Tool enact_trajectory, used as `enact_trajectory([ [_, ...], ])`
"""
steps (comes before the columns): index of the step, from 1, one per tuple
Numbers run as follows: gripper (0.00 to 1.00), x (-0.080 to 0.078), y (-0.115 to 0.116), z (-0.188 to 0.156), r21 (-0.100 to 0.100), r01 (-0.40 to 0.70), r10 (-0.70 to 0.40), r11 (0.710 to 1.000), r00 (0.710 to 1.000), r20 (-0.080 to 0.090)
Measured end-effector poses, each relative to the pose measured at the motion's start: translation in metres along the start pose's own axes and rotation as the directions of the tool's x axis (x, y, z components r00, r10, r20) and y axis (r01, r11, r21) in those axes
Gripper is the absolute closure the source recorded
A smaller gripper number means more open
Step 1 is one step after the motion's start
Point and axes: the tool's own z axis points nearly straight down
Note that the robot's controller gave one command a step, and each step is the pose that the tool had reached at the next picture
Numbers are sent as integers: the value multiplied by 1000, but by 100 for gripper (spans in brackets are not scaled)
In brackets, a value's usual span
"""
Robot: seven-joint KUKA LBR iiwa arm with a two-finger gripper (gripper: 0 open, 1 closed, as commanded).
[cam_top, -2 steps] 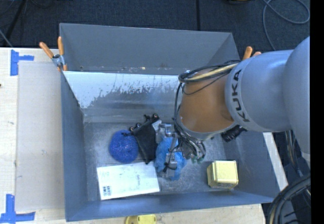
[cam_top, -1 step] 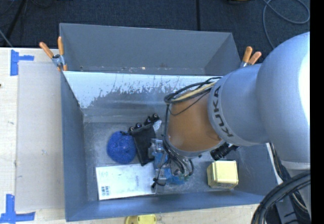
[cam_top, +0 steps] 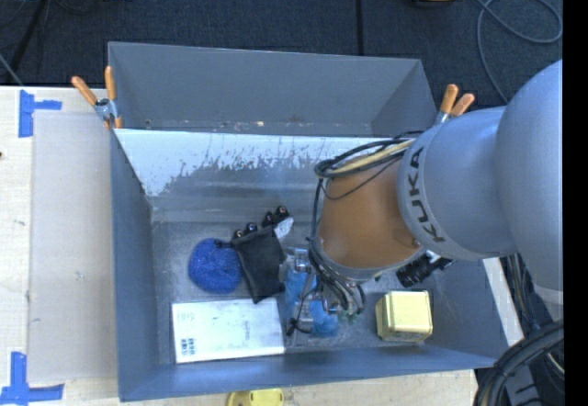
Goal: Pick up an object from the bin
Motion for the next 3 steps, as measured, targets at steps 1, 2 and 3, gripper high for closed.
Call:
enact_trajectory([
  [1, 0, -22, -6, -14, 0, 11, -11, 1000, 1000, 7],
  [2, 0, -21, -6, 10, -1, -50, 50, 999, 999, 6],
  [3, 0, -16, -5, 21, 0, -81, 81, 997, 997, 3],
])
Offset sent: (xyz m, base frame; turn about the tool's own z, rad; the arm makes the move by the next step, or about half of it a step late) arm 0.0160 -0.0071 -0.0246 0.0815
